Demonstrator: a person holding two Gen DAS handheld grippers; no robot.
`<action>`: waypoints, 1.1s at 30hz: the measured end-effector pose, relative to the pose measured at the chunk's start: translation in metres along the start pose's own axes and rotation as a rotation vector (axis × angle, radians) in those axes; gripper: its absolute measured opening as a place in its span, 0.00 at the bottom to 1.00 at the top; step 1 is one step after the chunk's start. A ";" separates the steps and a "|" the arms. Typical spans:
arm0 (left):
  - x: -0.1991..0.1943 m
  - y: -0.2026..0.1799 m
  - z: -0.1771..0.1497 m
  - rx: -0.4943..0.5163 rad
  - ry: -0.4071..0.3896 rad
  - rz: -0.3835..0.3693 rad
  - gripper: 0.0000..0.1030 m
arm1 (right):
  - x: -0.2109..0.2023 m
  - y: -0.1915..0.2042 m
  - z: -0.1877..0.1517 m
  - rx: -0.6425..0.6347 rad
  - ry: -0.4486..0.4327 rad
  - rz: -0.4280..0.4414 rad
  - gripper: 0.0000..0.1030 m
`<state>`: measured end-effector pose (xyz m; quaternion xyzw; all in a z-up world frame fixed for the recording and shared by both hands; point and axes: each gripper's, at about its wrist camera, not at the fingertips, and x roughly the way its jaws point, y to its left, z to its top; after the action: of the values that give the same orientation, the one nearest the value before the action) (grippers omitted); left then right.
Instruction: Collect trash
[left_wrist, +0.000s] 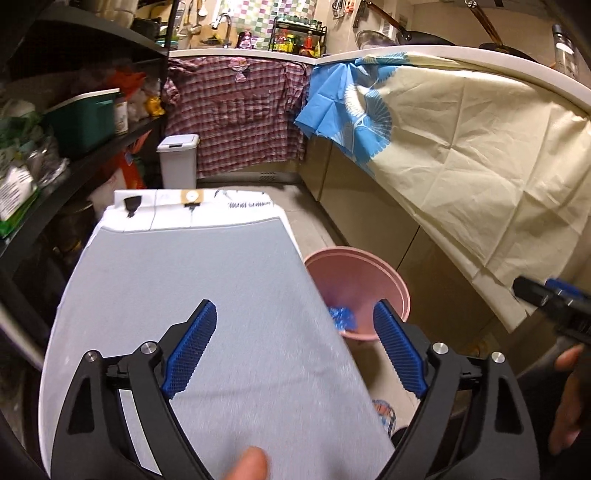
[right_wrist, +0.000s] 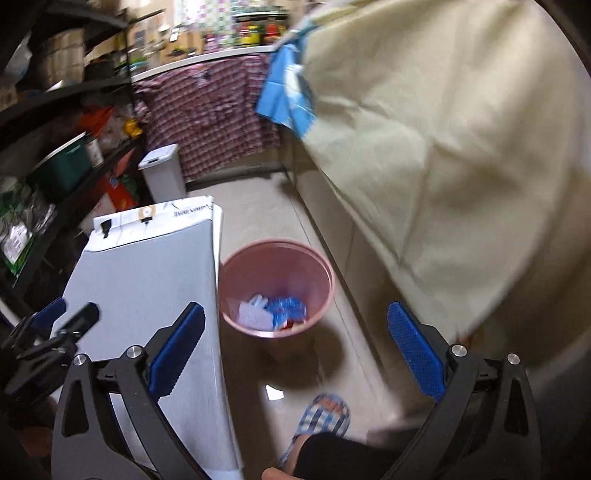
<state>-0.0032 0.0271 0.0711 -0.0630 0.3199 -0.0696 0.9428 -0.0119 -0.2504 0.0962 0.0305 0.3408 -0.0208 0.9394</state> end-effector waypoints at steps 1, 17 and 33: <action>-0.003 0.001 -0.004 -0.005 0.003 0.008 0.82 | -0.001 0.005 -0.007 -0.023 -0.001 -0.008 0.95; -0.025 0.004 -0.043 -0.009 0.002 0.057 0.82 | 0.003 0.030 -0.041 -0.141 0.001 -0.055 0.95; -0.019 -0.001 -0.047 0.002 0.023 0.008 0.82 | 0.003 0.027 -0.038 -0.124 -0.014 -0.067 0.95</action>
<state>-0.0467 0.0258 0.0451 -0.0598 0.3309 -0.0671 0.9394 -0.0320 -0.2206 0.0660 -0.0394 0.3357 -0.0311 0.9406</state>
